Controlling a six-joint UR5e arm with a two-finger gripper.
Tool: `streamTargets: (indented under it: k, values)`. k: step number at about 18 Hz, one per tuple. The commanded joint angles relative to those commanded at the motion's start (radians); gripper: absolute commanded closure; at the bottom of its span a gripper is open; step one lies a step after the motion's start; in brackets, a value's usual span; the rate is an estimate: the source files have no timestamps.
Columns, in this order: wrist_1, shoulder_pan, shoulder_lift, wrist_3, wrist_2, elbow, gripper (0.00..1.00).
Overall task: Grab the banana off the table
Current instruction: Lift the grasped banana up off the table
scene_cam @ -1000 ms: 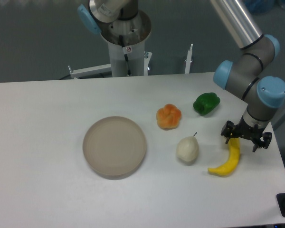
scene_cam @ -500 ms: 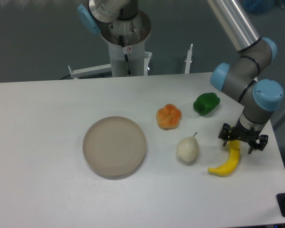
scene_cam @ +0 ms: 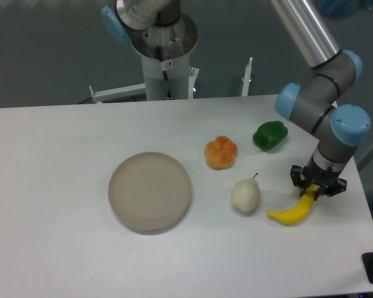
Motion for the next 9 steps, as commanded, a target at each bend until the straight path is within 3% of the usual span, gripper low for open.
streamTargets:
  k: [3,7,9]
  values:
    - [-0.005,-0.009,0.012,-0.003,0.006,0.012,0.72]
    - [-0.014,-0.055,0.034,0.008,0.015,0.092,0.72]
    - [-0.014,-0.061,0.043,0.009,0.015,0.101,0.72]
